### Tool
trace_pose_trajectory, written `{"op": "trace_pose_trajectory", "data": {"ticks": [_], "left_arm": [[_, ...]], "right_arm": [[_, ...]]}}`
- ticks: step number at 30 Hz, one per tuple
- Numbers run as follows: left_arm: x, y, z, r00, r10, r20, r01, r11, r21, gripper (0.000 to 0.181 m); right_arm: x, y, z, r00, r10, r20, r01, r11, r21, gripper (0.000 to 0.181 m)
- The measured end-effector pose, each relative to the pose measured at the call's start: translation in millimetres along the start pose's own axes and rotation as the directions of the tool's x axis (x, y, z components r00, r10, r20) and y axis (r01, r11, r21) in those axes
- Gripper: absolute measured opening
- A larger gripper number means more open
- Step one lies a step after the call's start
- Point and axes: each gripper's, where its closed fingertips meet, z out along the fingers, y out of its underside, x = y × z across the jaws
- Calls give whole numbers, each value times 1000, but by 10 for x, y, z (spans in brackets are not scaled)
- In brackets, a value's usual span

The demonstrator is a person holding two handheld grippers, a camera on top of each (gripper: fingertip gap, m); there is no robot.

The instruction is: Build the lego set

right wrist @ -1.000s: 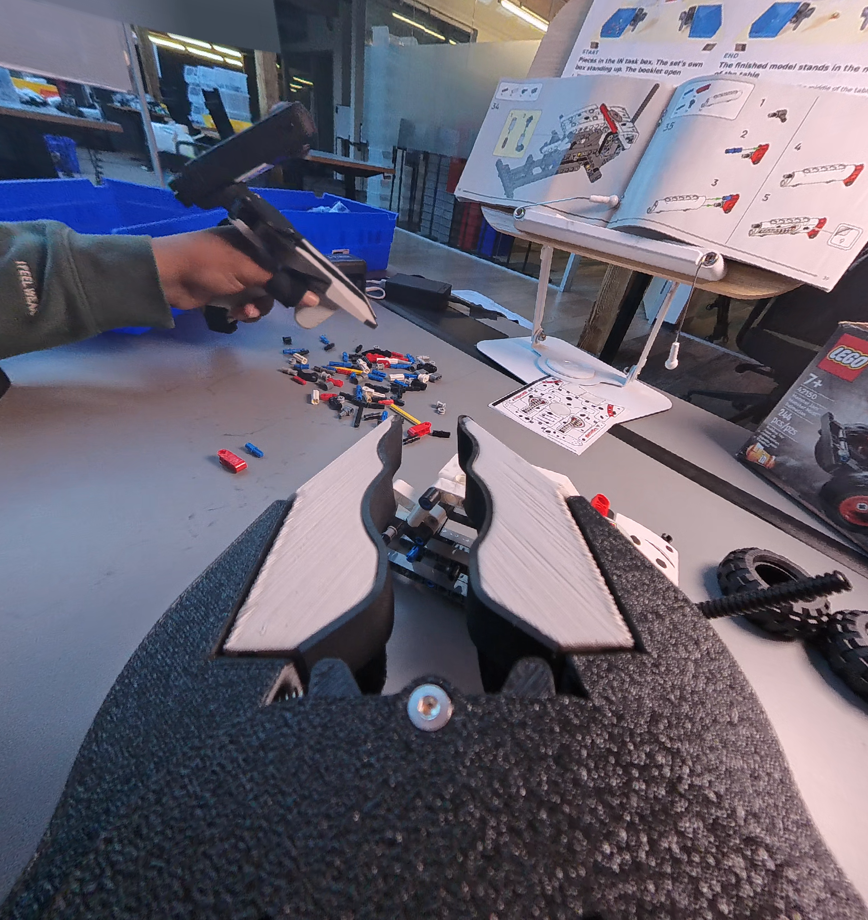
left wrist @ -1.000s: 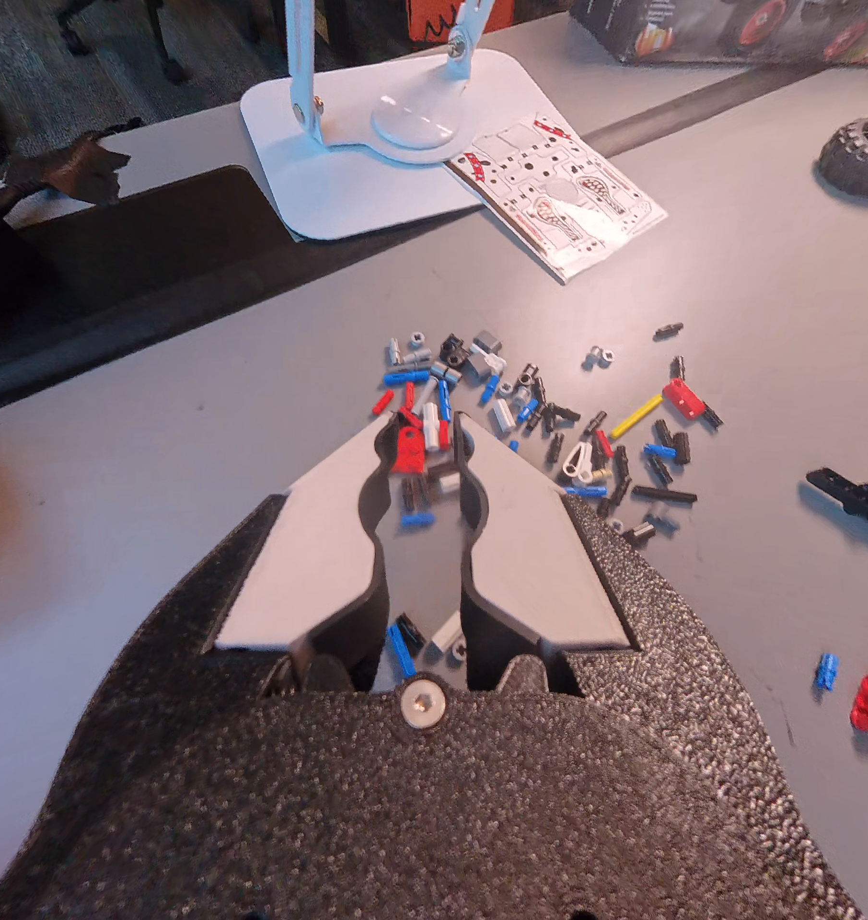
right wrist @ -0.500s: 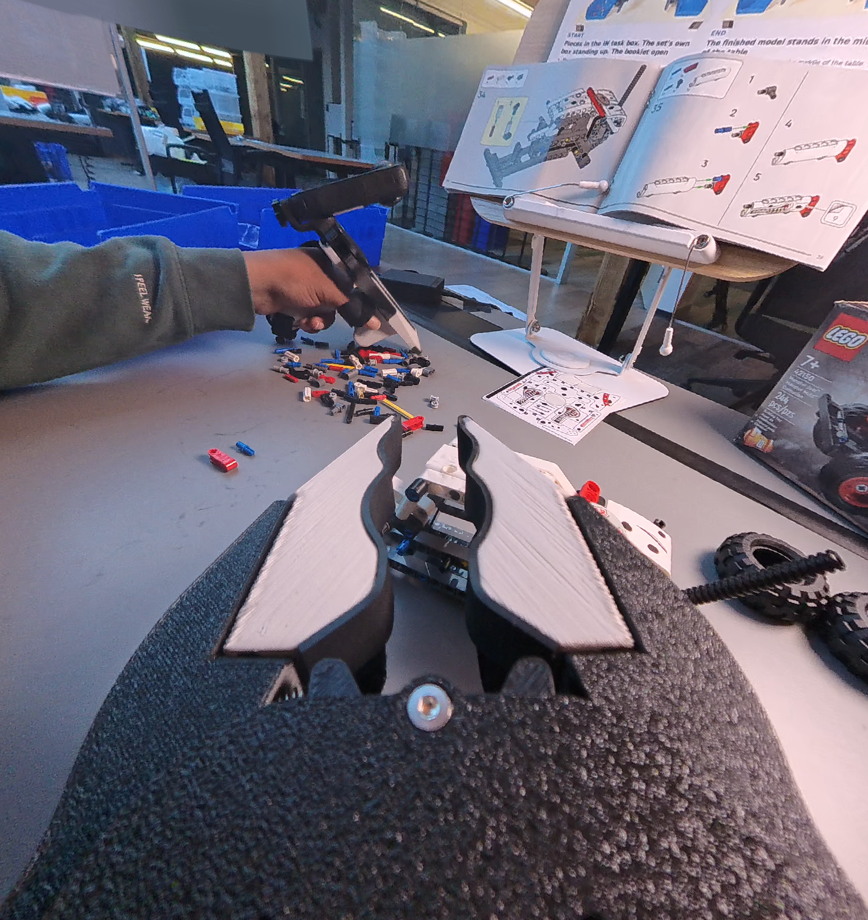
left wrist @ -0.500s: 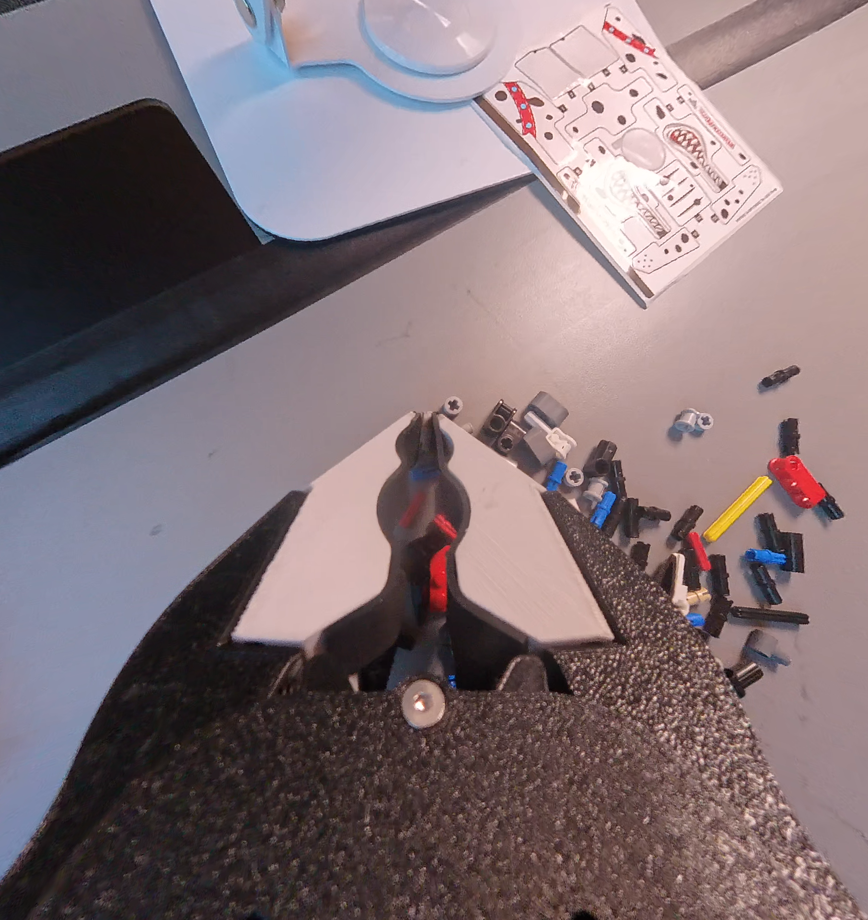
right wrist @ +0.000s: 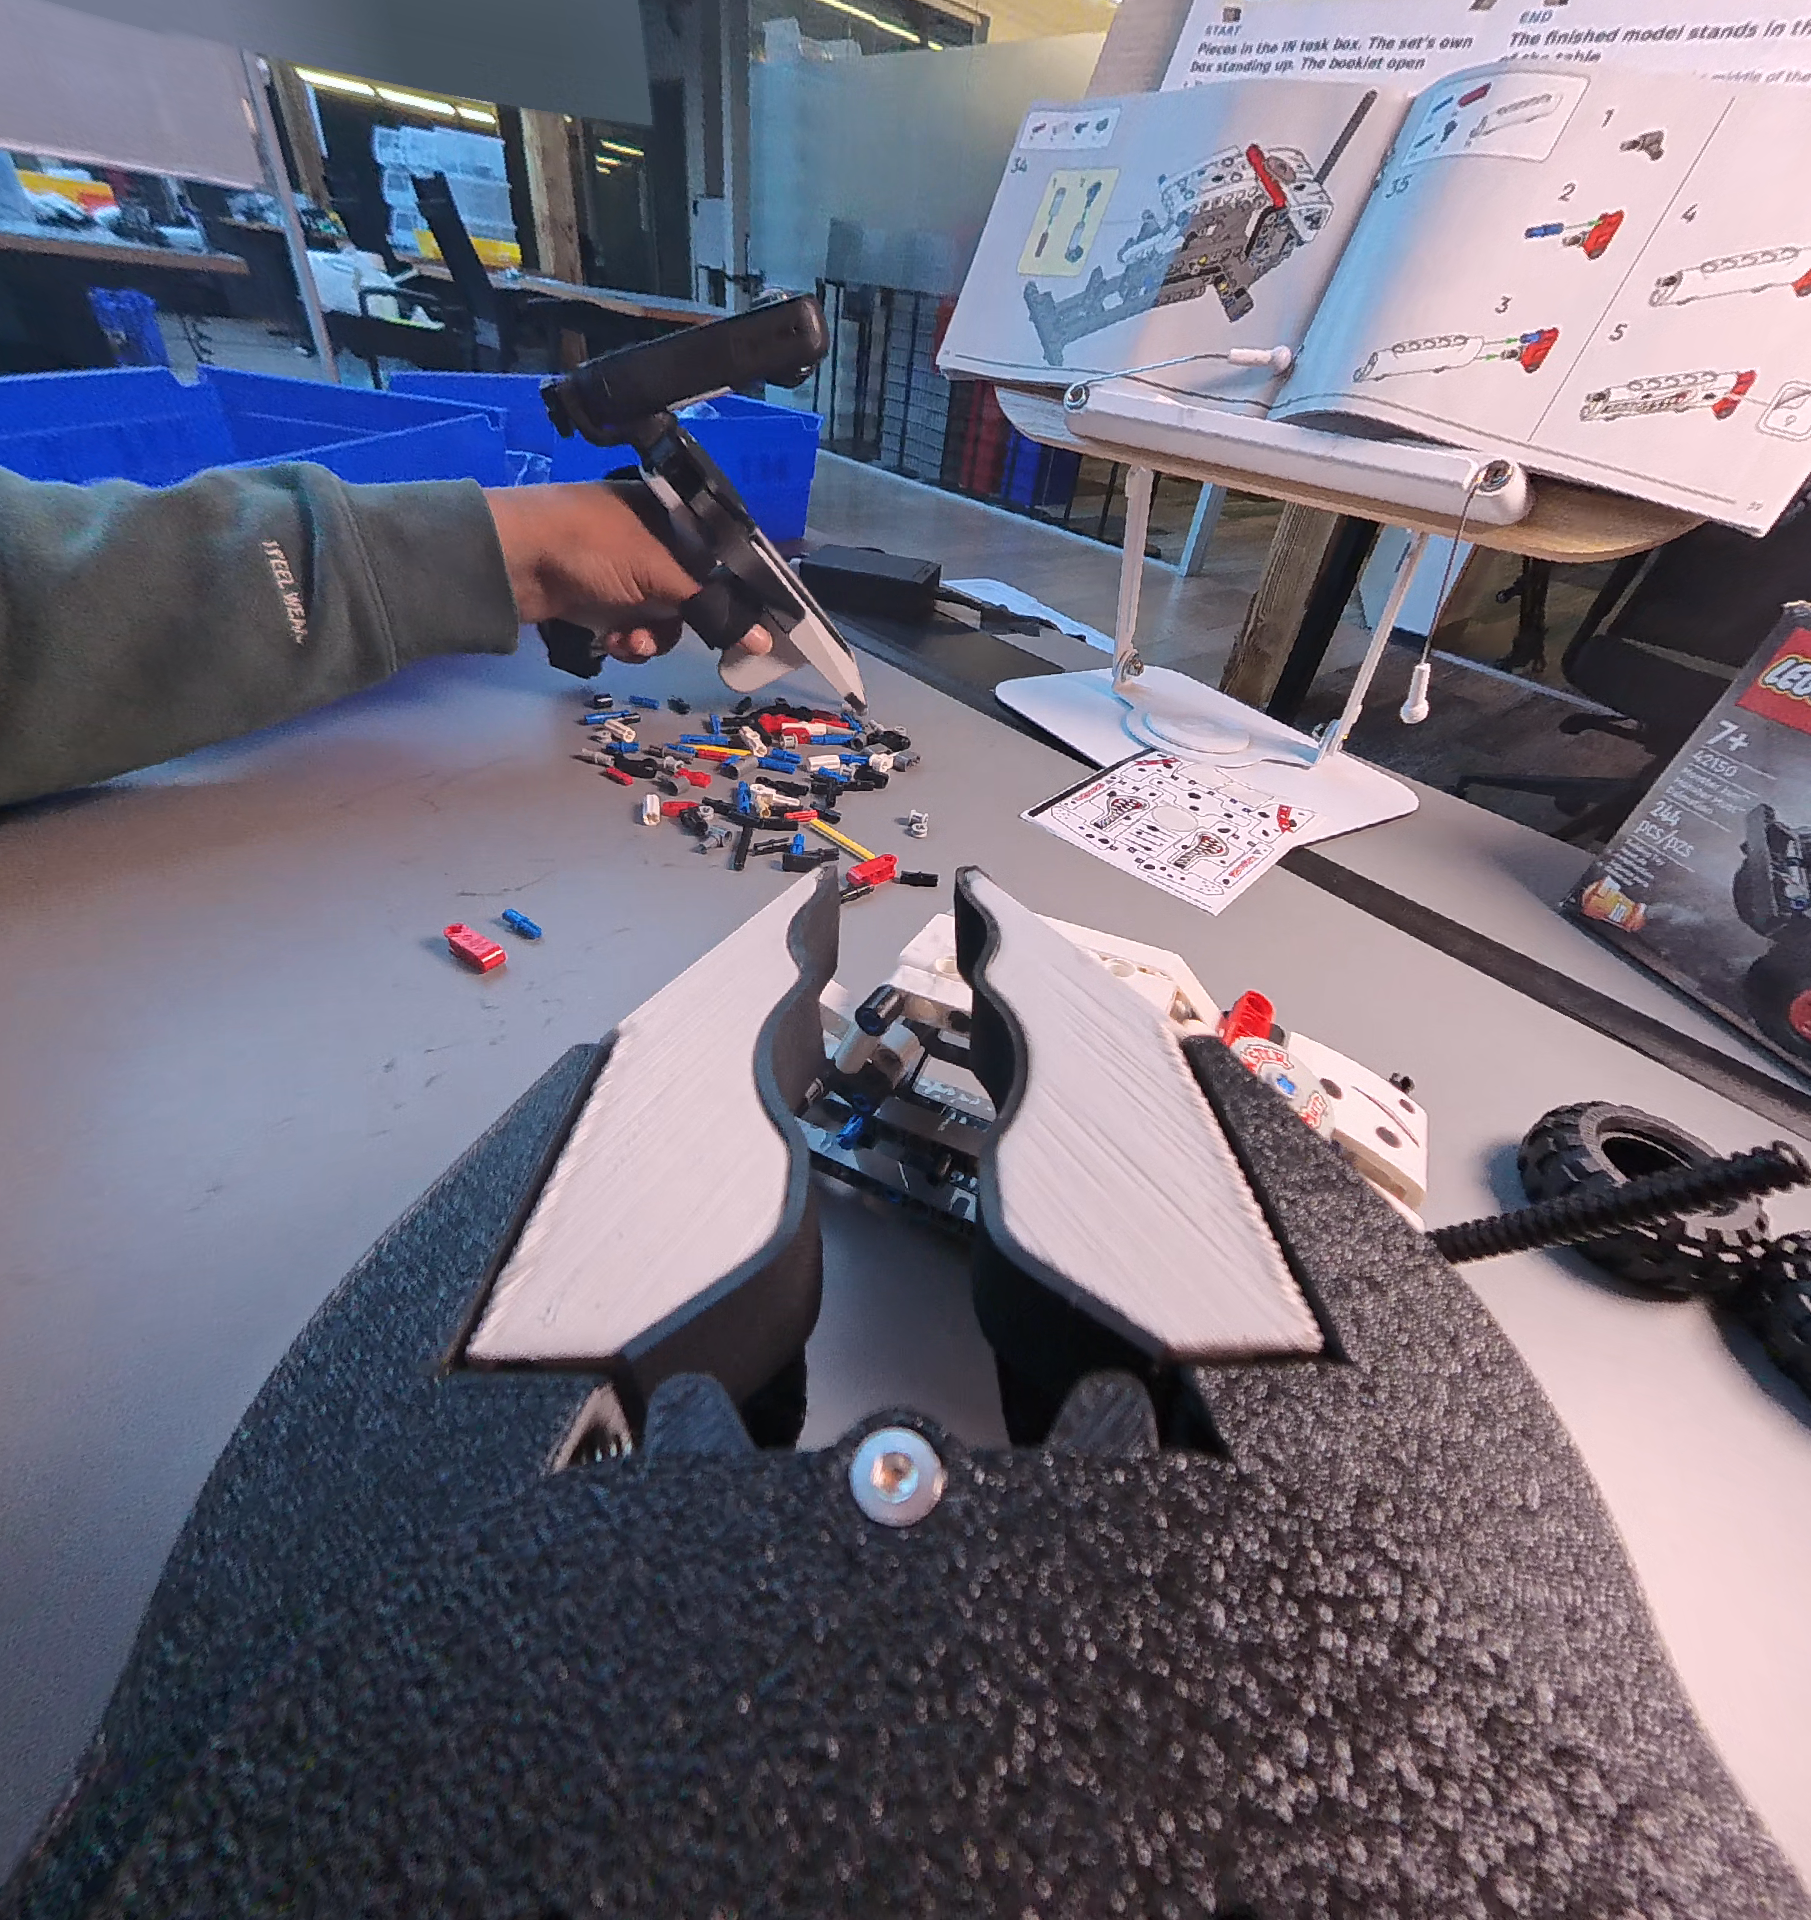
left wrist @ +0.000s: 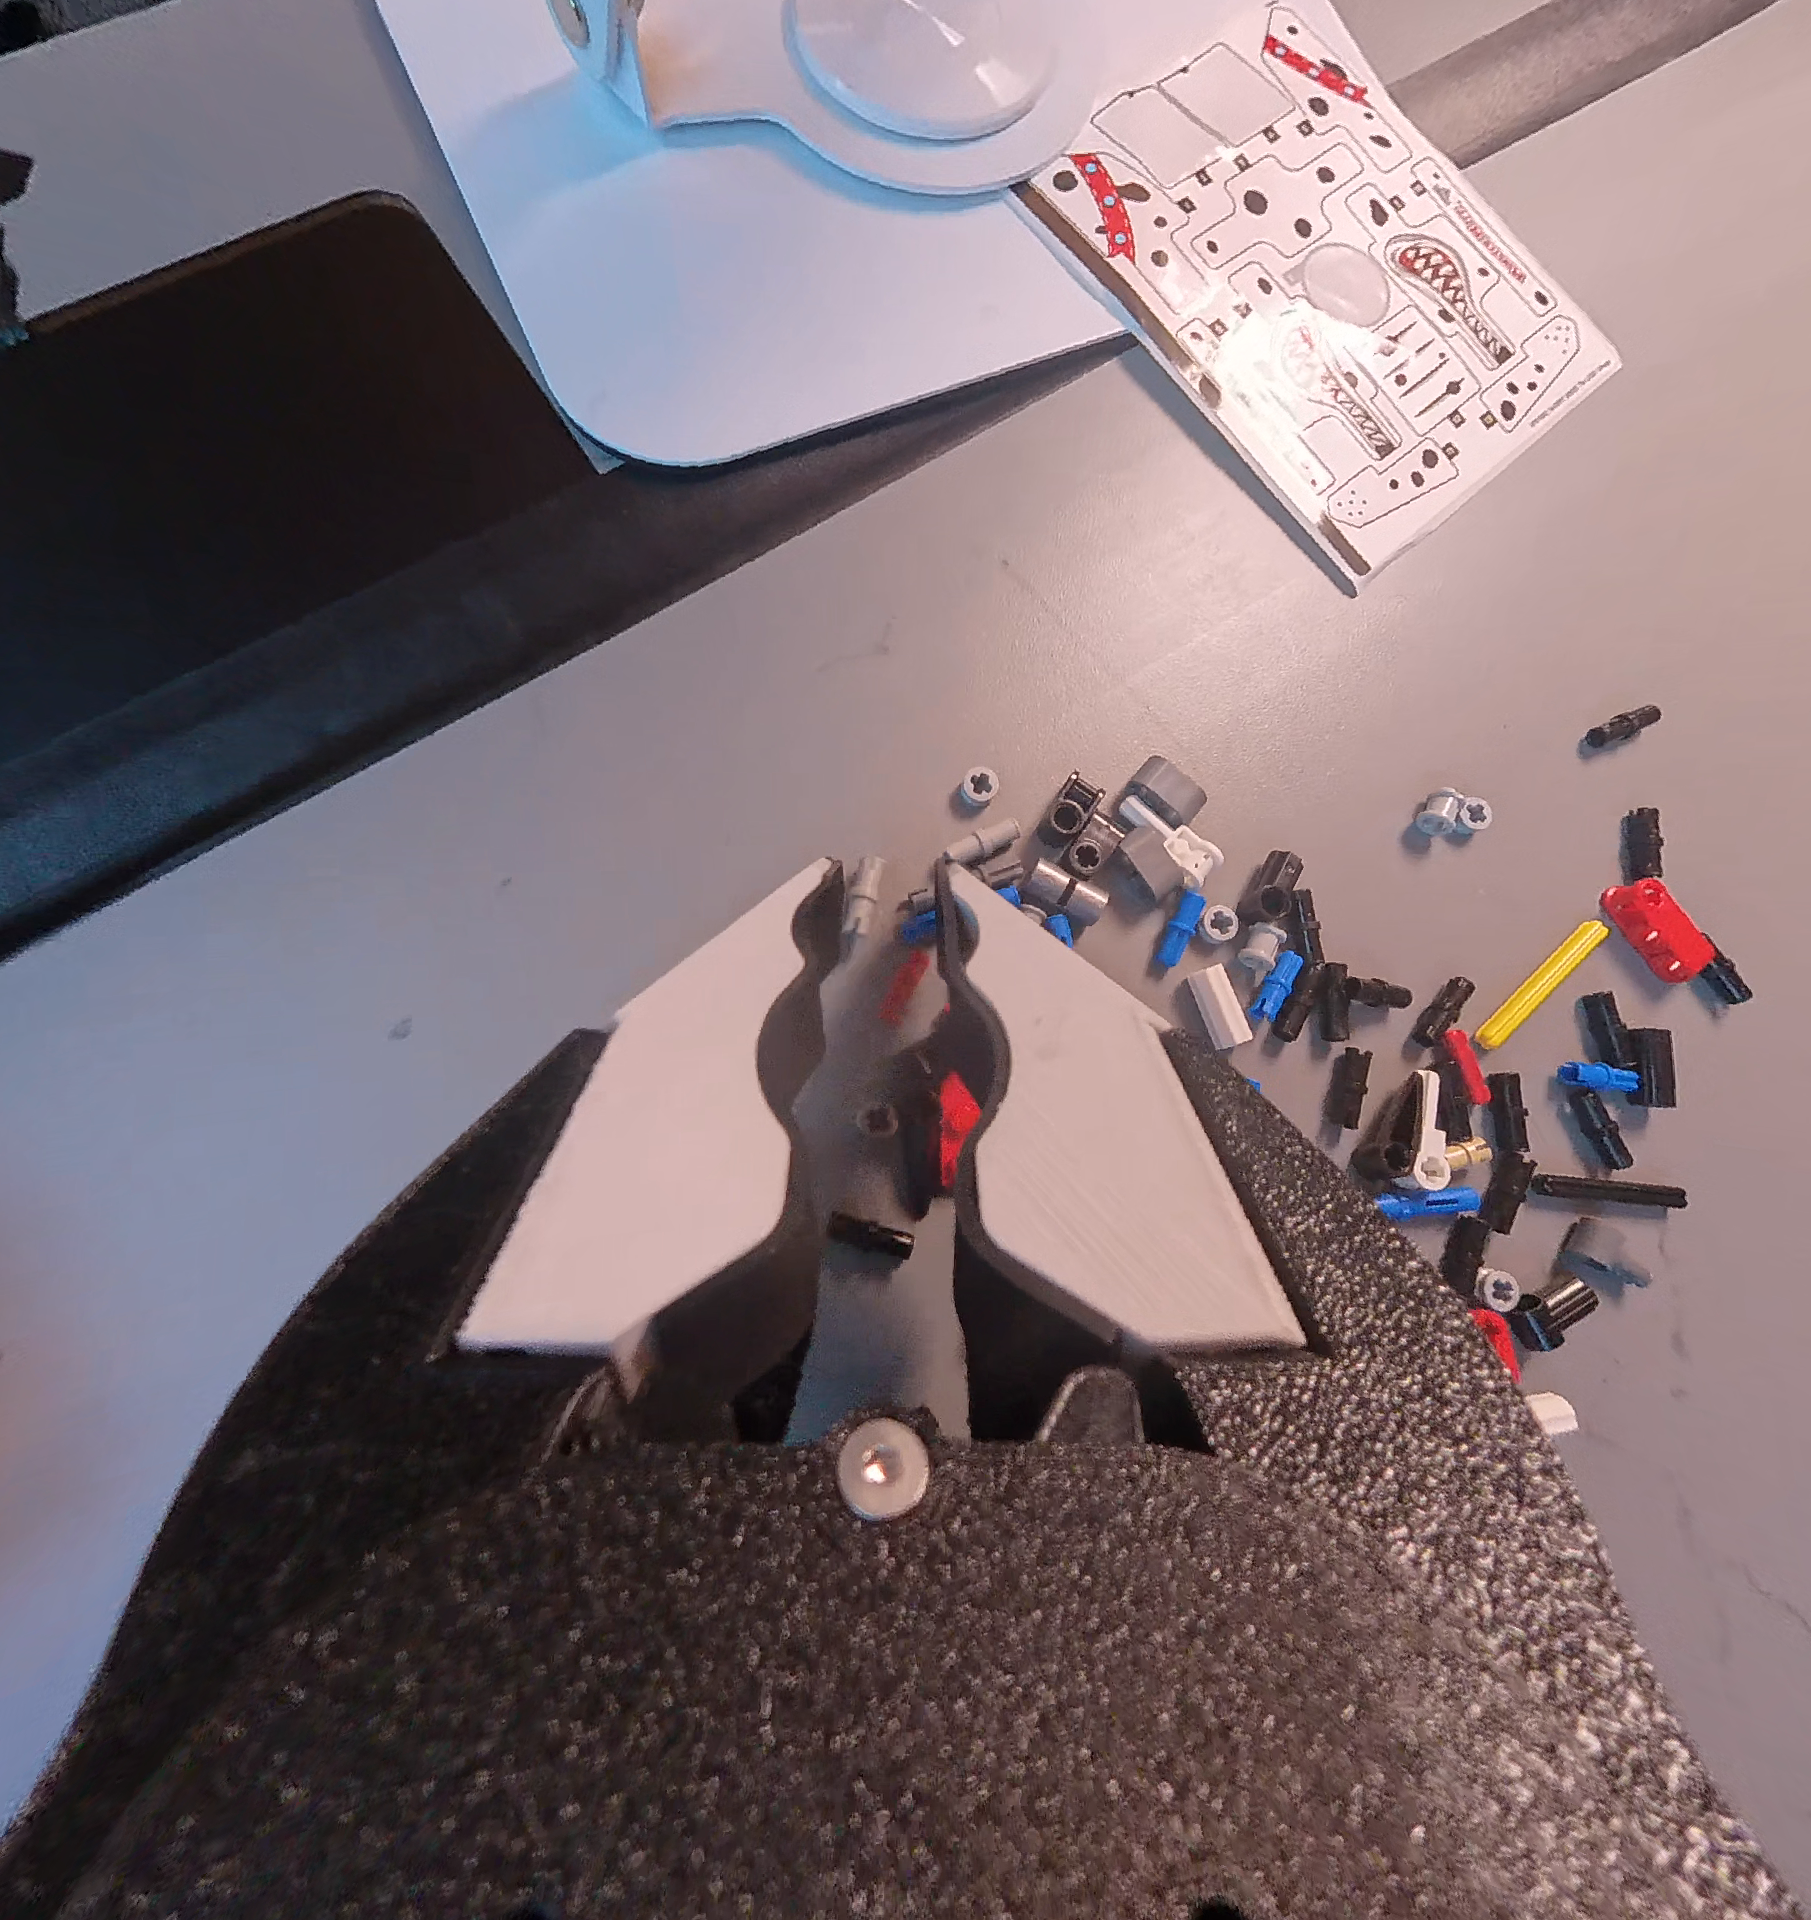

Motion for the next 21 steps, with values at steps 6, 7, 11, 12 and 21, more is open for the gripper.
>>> {"op": "trace_pose_trajectory", "data": {"ticks": [6, 7, 11, 12, 21], "left_arm": [[62, -1, 63, 998, 62, -5, -62, 998, -7, 17], [67, 3, 60, 998, 66, -5, -66, 998, -12, 17], [72, 26, 37, 997, 83, -1, -83, 996, -19, 18], [74, 33, 32, 996, 88, 0, -88, 996, -19, 18], [59, 143, -25, 992, 121, 20, -120, 991, -56, 18]], "right_arm": [[2, 19, 6, 1000, 1, 0, -1, 1000, -6, 22], [3, 21, 7, 1000, 2, 0, -2, 1000, -7, 22], [-3, 30, 11, 1000, 2, 3, -2, 1000, -10, 22], [-5, 32, 12, 1000, 2, 4, -2, 1000, -10, 22], [-6, 43, 17, 1000, 5, 6, -5, 1000, -13, 22]]}}
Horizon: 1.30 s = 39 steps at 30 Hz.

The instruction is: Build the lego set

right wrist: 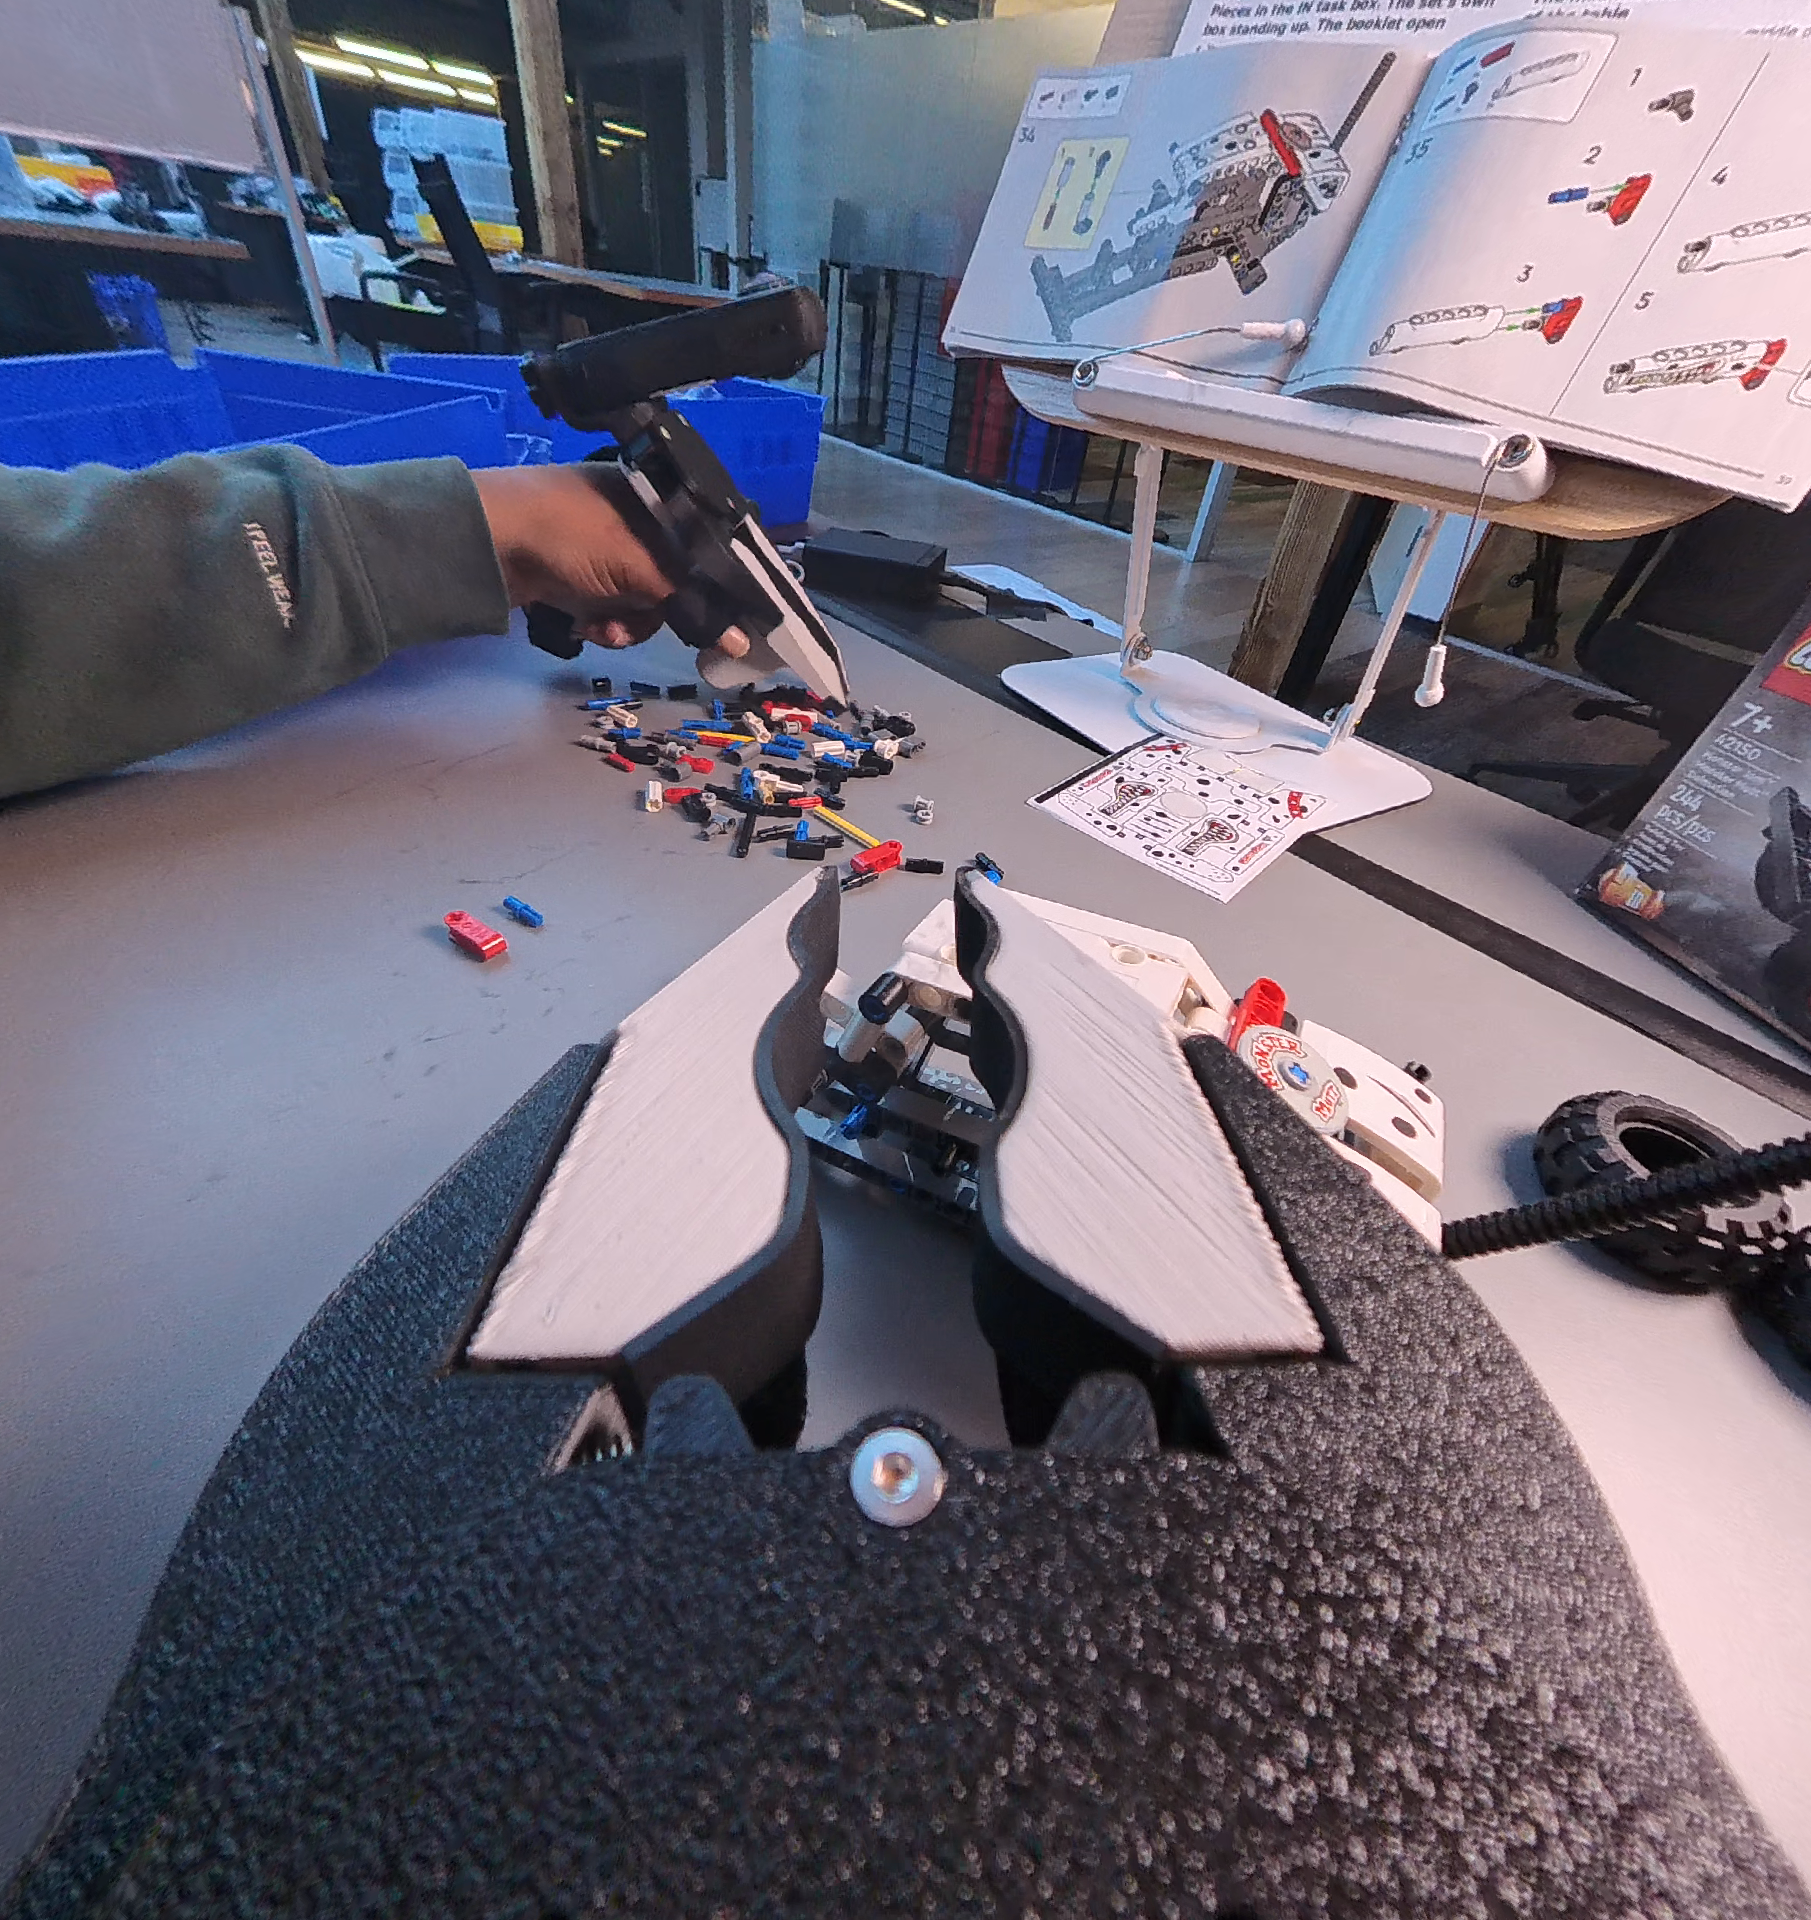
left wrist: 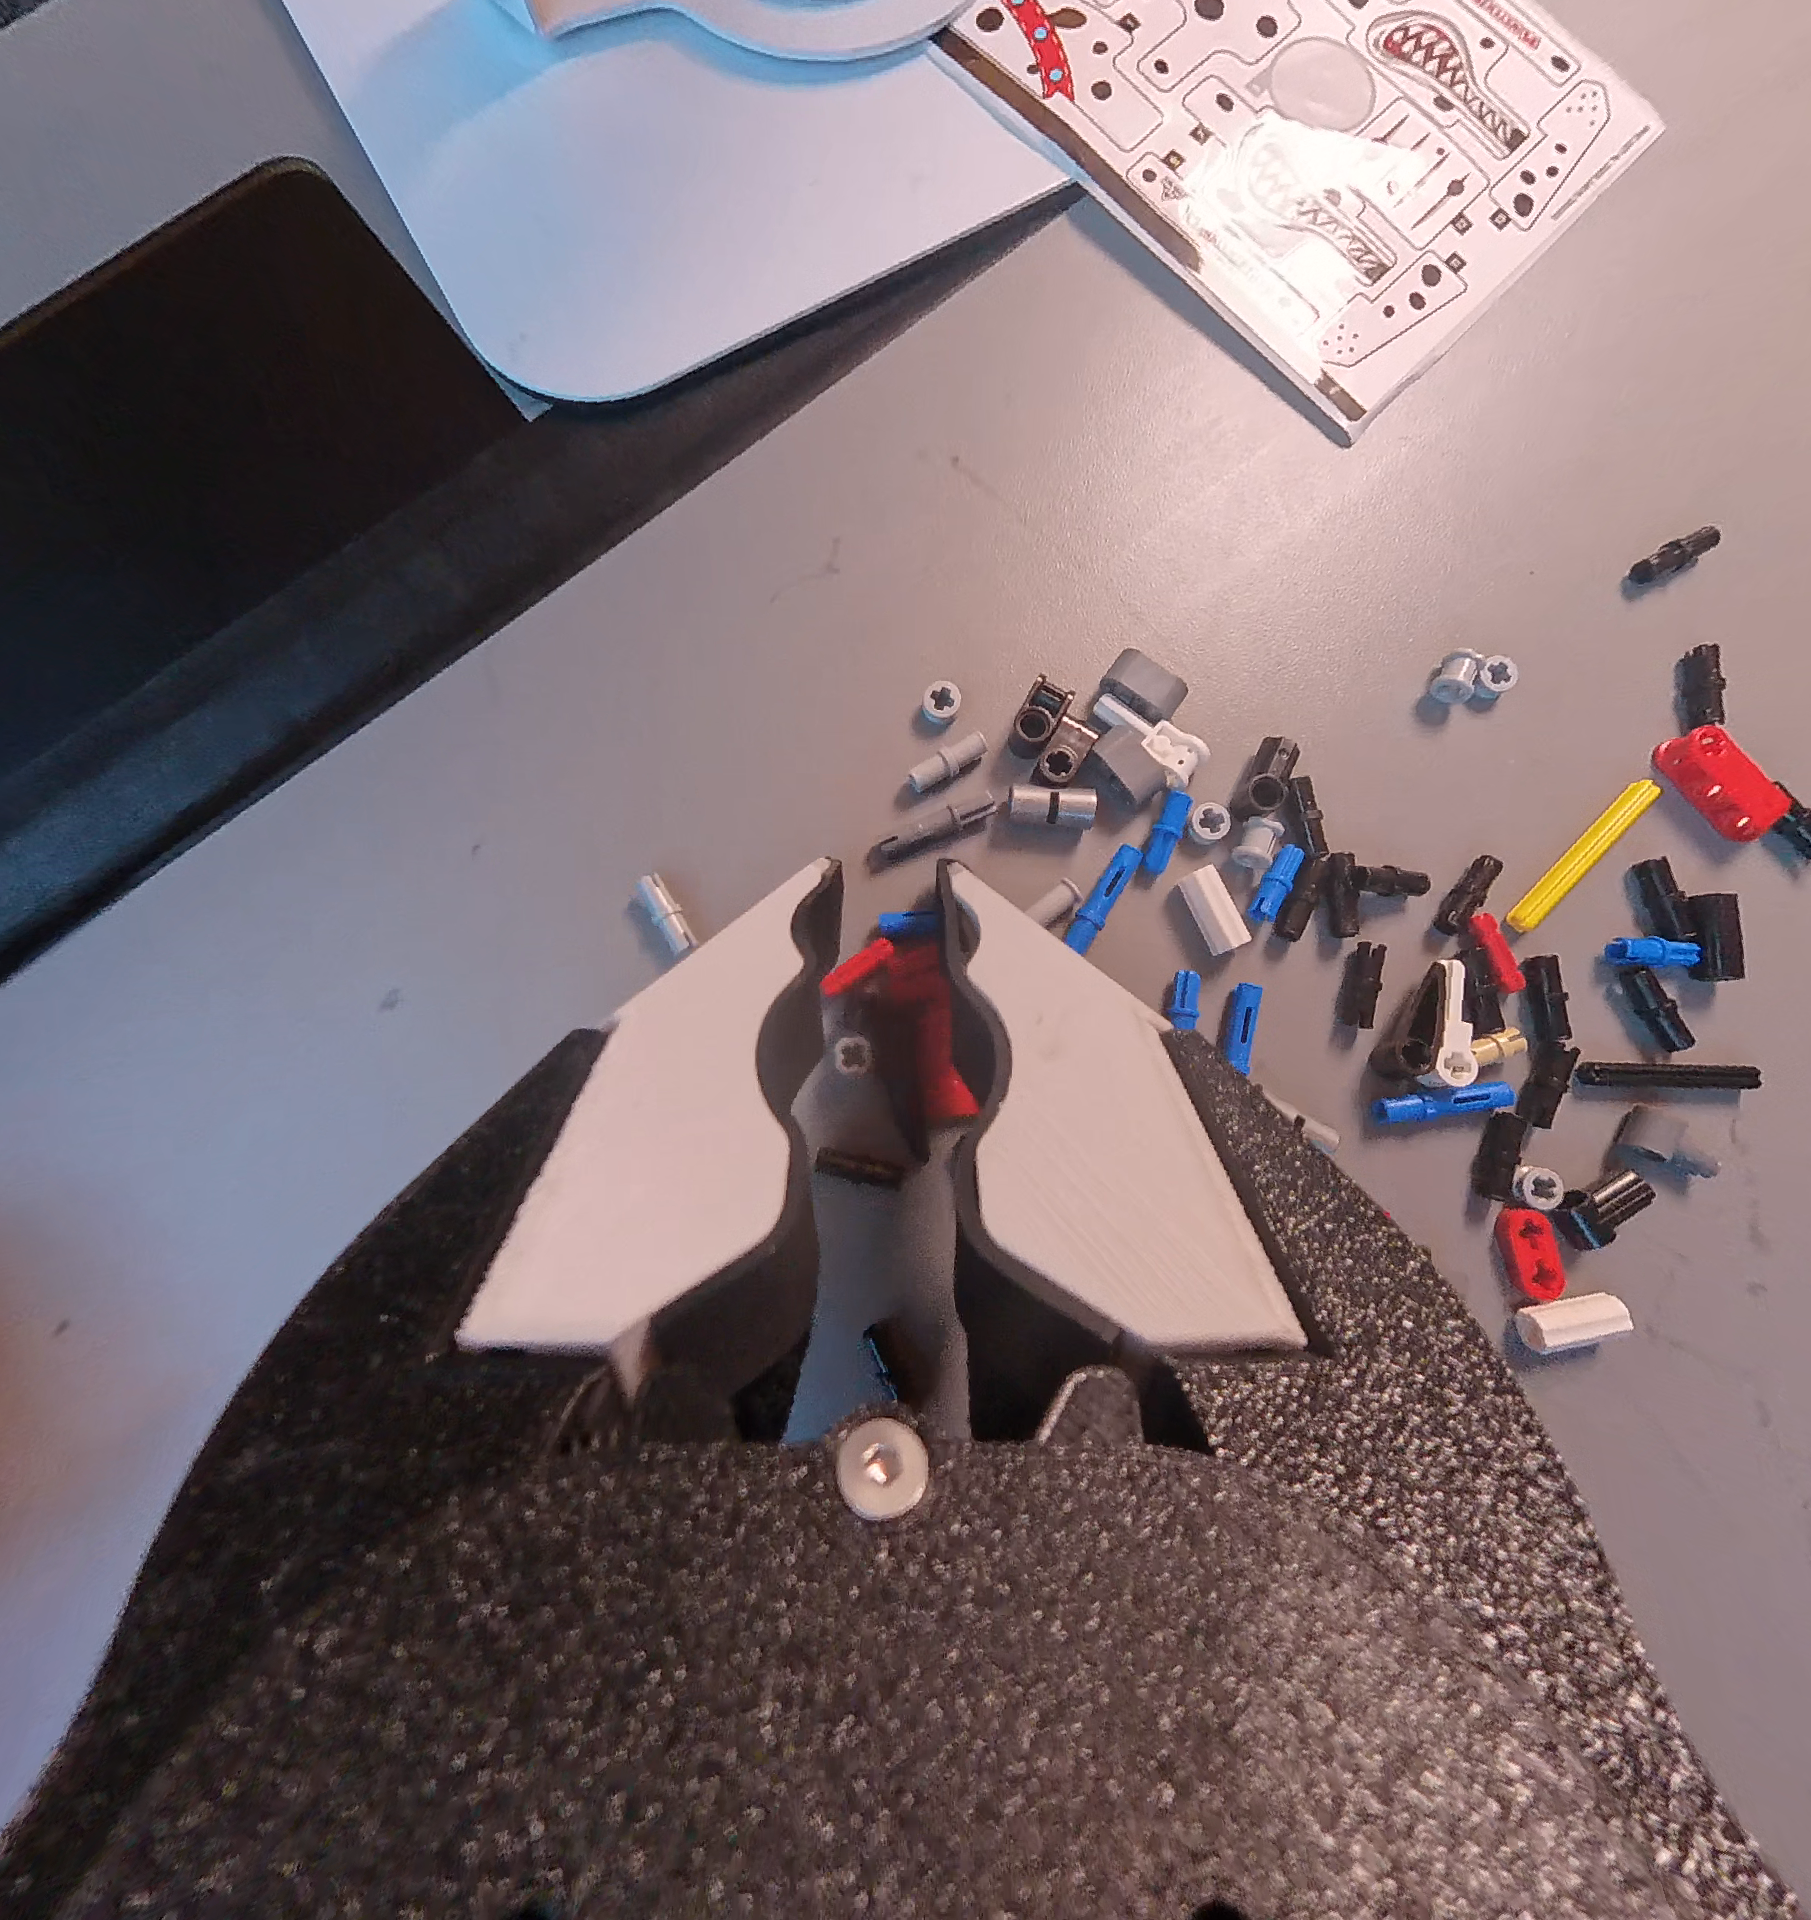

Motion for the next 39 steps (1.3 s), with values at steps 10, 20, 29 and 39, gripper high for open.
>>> {"op": "trace_pose_trajectory", "data": {"ticks": [10, 20, 29, 39], "left_arm": [[-11, -173, -146, 1000, -9, -23, 11, 995, 101, 16], [462, -104, -101, 961, 178, -213, -165, 983, 78, 22], [817, 49, -126, 904, 299, -306, -314, 949, -1, 20], [1028, 177, -202, 852, 361, -379, -404, 914, -38, 13]], "right_arm": [[-28, 8, 12, 1000, -5, 11, 5, 1000, 2, 22], [-62, 55, 32, 999, 0, 32, 0, 1000, -13, 25], [-94, 154, 54, 999, -3, 45, 7, 997, -78, 32], [-132, 161, 59, 998, -18, 60, 23, 996, -82, 31]]}}
